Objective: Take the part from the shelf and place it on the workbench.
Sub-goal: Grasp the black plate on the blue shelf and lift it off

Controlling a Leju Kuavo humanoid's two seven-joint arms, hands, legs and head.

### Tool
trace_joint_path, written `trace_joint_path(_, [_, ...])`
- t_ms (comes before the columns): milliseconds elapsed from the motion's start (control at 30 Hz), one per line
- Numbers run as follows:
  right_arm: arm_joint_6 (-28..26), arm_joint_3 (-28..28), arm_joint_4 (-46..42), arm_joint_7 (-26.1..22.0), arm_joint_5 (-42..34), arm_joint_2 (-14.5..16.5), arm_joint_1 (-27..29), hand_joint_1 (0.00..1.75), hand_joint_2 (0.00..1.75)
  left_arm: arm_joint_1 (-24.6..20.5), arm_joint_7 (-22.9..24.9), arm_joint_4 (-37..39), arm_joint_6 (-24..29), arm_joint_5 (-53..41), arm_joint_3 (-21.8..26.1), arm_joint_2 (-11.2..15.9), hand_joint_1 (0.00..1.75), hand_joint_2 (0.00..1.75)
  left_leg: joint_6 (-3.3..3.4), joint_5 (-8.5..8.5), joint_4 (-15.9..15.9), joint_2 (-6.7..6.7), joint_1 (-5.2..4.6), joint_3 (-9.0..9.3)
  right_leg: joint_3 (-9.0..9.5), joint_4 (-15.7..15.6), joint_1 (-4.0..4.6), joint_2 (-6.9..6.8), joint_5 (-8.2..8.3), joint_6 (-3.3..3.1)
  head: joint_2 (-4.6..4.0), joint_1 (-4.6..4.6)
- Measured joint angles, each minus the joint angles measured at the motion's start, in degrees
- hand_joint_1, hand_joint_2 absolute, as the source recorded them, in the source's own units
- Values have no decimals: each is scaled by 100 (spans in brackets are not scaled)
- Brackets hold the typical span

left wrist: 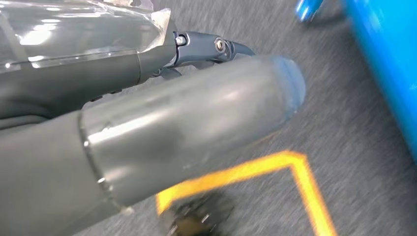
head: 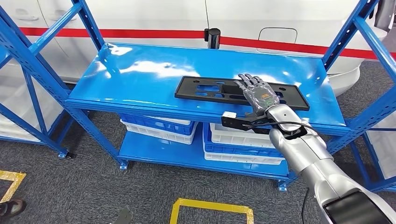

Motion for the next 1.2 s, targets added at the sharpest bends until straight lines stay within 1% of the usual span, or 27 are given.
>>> trace_joint_path(67, [0,-11,-17,1,-2,-63,6,112,175,-8,-75,1,51,0,27,-28,0,0,-3,-2,-27,-3,5,30,-376,699,-43,-8,-261,8,0,4])
trace_joint_path(100, [0,-14,-20,-1,-4,-90,28,153,175,-7,-89,1,49,3,40,-43,0,0,-12,-12,-25,-9,10,35,-564,1015,-71,-9,-344,37,0,3])
trace_joint_path(133, [0,-16,-23,-7,-5,-112,55,160,175,-4,-105,2,51,5,51,-58,0,0,-29,-26,-19,-13,20,38,-678,1163,-103,-12,-347,91,0,3])
trace_joint_path(167, [0,-17,-28,-16,-7,-126,79,163,175,-1,-127,2,59,11,61,-69,0,0,-53,-42,-6,-16,38,41,-687,1096,-137,-18,-263,168,0,3])
trace_joint_path(200, [-2,-18,-34,-31,-10,-136,99,161,175,1,-164,2,86,16,69,-80,0,0,-87,-64,20,-17,61,43,-580,813,-173,-29,-108,256,0,3])
trace_joint_path(233, [-10,-18,-39,-50,-17,-142,115,160,175,0,-227,1,139,26,81,-87,0,0,-136,-96,66,-17,79,38,-406,408,-213,-50,67,343,0,6])
trace_joint_path(267, [-26,-17,-44,-69,-28,-145,133,160,175,0,-318,1,213,38,100,-90,0,0,-192,-140,128,-19,86,21,-236,72,-233,-65,202,390,0,16])
trace_joint_path(300, [-52,-19,-50,-89,-43,-148,162,161,175,0,-441,0,318,50,124,-96,0,0,-243,-181,187,-22,86,4,-121,-153,-244,-71,285,382,0,16])
trace_joint_path(333, [-89,-21,-54,-108,-56,-150,203,162,175,2,-582,0,437,72,151,-104,0,0,-285,-211,229,-24,81,-11,-69,-248,-240,-72,313,337,0,14])
trace_joint_path(400, [-156,-26,-61,-138,-68,-137,291,163,175,9,-839,1,653,128,219,-126,0,0,-328,-229,253,-26,93,-26,-77,-230,-227,-53,320,209,0,-2])
trace_joint_path(467, [-208,-28,-61,-151,-75,-102,334,164,175,20,-991,2,787,175,293,-139,0,0,-382,-313,367,-22,122,-75,-73,-239,-243,-45,339,143,0,-11])
trace_joint_path(533, [-252,-34,-61,-153,-103,-82,351,167,175,26,-1044,2,835,184,337,-150,0,0,-453,-616,879,-19,149,-308,-65,-246,-255,-41,343,101,0,-28])
trace_joint_path(600, [-297,-51,-68,-170,-132,-92,411,169,175,30,-1032,2,839,173,348,-159,0,0,-500,-942,1627,-18,175,-679,-63,-245,-247,-48,335,79,0,-36])
trace_joint_path(633, [-322,-63,-84,-182,-138,-102,451,170,175,33,-1020,2,838,163,349,-162,0,0,-505,-989,1842,-18,184,-795,-61,-245,-243,-50,332,77,0,-37])
trace_joint_path(667, [-343,-75,-106,-195,-142,-111,486,170,175,34,-1009,2,837,152,352,-164,0,0,-500,-932,1858,-18,190,-812,-58,-245,-241,-51,331,76,0,-38])
trace_joint_path(700, [-359,-85,-136,-202,-144,-118,510,169,175,33,-1003,2,837,144,360,-165,0,44,-483,-780,1639,-18,191,-709,-51,-245,-241,-49,329,76,0,-38])
trace_joint_path(767, [-371,-92,-201,-213,-145,-122,531,168,175,26,-1002,2,837,137,381,-166,0,131,-429,-426,850,-18,184,-301,-33,-248,-234,-39,325,82,0,-38])
trace_joint_path(800, [-373,-97,-229,-215,-146,-127,536,168,175,23,-1007,2,838,137,391,-166,0,175,-405,-322,527,-18,170,-135,-27,-255,-220,-34,320,94,0,-34])
trace_joint_path(833, [-372,-105,-262,-218,-147,-132,543,168,175,22,-1014,2,838,137,400,-167,0,175,-386,-284,339,-17,154,-39,-25,-264,-209,-32,317,112,0,-32])
trace_joint_path(900, [-345,-128,-364,-219,-156,-150,567,170,175,24,-1034,2,841,137,423,-172,0,175,-352,-286,274,-15,119,-17,-19,-301,-198,-30,323,173,0,-30])
trace_joint_path(967, [-277,-166,-554,-228,-184,-193,589,169,175,27,-1060,2,851,137,453,-188,0,175,-286,-232,189,-5,125,23,-57,-266,-174,-43,299,233,0,-30])
trace_joint_path(1000, [-234,-192,-669,-237,-207,-230,591,168,175,26,-1075,2,859,137,468,-196,0,175,-246,-200,141,1,129,46,-131,-131,-162,-53,227,233,0,-30])
trace_joint_path(1033, [-192,-226,-795,-245,-238,-275,589,167,175,26,-1091,2,866,137,482,-203,0,175,-211,-175,101,6,131,67,-259,121,-151,-63,105,211,0,-28])
trace_joint_path(1100, [-108,-309,-1072,-256,-323,-393,585,167,175,29,-1121,2,872,137,508,-210,0,175,-168,-171,94,-5,105,71,-610,833,-149,-70,-183,138,0,-21])
trace_joint_path(1133, [-65,-361,-1226,-263,-375,-465,584,168,175,33,-1131,2,866,140,519,-214,0,175,-157,-175,97,-18,92,72,-753,1105,-142,-70,-258,128,0,-17])
trace_joint_path(1167, [-28,-417,-1387,-274,-433,-542,584,168,175,37,-1136,2,857,149,531,-220,0,175,-151,-181,101,-32,82,75,-811,1199,-136,-69,-251,141,0,-15])
trace_joint_path(1200, [17,-484,-1573,-293,-510,-624,581,168,175,39,-1136,2,844,167,551,-227,0,175,-147,-188,109,-44,73,79,-763,1070,-132,-69,-157,176,0,-16])
